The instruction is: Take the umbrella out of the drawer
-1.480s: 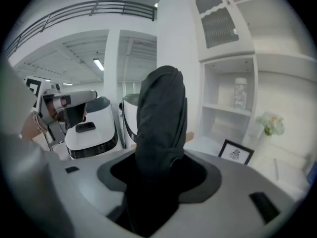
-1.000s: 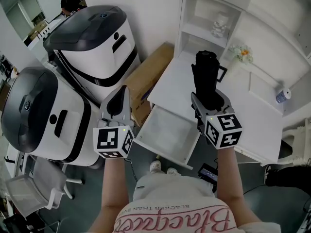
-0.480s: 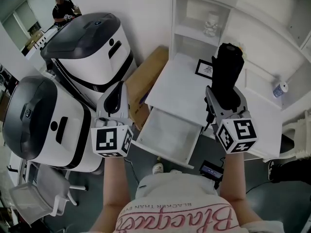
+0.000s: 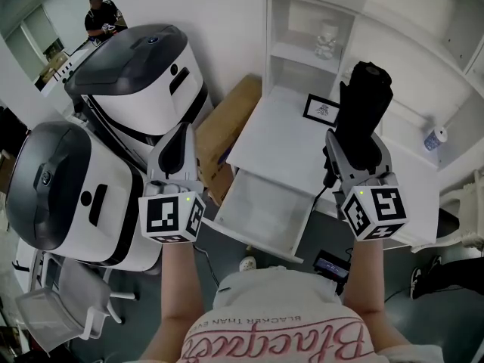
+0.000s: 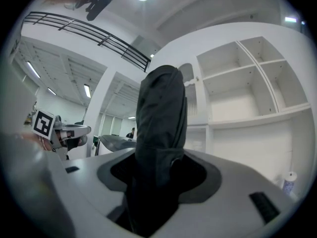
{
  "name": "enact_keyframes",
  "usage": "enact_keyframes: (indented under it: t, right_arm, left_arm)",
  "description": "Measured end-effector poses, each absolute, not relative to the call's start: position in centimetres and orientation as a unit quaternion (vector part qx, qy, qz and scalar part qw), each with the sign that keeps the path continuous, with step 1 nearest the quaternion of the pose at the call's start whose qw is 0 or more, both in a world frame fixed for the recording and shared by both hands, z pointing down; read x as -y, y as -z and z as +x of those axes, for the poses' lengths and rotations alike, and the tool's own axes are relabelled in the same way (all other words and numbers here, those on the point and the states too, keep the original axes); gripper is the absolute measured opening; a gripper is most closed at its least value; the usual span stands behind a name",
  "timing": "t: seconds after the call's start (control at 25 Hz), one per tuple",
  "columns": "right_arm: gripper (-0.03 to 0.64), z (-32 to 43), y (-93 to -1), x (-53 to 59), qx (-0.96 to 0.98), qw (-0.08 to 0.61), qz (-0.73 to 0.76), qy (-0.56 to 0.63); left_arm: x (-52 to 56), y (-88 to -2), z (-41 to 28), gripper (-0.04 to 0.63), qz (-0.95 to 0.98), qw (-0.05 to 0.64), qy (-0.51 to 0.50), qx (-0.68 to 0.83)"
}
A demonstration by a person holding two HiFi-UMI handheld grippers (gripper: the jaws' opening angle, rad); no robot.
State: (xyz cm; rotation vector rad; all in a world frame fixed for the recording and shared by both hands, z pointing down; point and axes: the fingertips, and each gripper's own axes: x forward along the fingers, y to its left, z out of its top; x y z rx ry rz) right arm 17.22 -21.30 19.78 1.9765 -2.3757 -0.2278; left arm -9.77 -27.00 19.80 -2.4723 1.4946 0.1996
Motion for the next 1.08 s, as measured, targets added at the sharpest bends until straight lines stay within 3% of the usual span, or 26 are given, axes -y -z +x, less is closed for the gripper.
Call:
enact_keyframes:
  t: [1.08]
  right_arm:
    - [0.247, 16.7, -18.7, 21.0, 0.764, 0.035, 0.636, 0.105]
  left_arm:
    - [26.7, -18.9, -9.0, 0.009, -0.856, 0.139, -0.071, -0.493]
